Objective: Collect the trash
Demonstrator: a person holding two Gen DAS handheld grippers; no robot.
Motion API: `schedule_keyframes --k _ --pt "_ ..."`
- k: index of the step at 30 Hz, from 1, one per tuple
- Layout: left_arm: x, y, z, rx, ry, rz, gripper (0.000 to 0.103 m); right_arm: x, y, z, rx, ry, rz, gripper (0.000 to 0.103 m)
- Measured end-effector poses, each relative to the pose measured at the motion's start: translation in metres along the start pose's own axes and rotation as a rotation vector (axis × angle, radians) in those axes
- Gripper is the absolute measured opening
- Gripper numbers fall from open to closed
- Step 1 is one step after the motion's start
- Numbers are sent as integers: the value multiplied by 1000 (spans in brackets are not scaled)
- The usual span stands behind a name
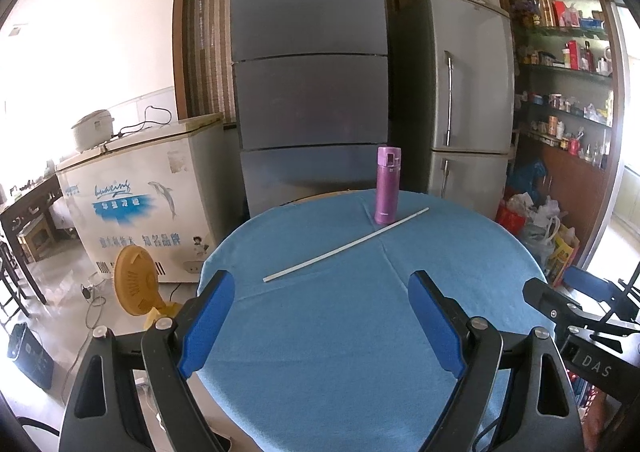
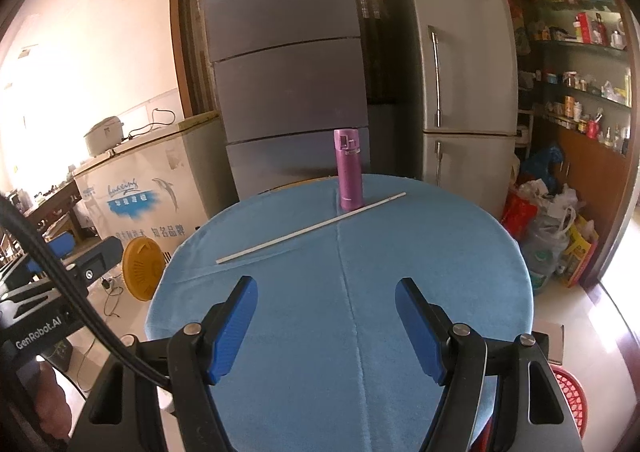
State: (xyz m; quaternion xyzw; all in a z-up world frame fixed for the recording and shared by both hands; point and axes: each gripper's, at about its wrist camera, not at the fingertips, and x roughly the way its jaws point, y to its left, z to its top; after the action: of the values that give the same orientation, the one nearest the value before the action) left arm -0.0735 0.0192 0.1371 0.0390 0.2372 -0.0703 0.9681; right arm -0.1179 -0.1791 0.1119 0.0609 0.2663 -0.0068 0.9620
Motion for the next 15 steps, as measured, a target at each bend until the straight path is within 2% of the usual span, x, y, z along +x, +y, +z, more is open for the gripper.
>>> schedule_keyframes --k 15 --pt "27 -6 4 16 48 19 89 34 -6 8 20 42 25 75"
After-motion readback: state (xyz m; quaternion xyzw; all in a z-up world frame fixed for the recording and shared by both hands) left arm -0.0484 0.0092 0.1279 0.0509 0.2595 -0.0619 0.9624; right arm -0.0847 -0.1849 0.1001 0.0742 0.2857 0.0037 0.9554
